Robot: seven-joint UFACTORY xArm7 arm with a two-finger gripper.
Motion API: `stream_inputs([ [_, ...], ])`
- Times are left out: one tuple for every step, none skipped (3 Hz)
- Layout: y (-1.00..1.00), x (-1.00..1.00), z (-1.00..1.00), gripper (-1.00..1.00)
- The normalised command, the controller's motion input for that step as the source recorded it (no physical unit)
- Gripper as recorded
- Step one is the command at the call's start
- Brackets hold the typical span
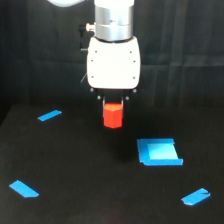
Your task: Pick up the red object from the table
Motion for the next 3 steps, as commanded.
stream_inputs([
  [0.13,0.05,0.17,-0.88],
  [-0.01,0.11,0.17,-1.0],
  [0.02,-0.04,0.19,-1.0],
])
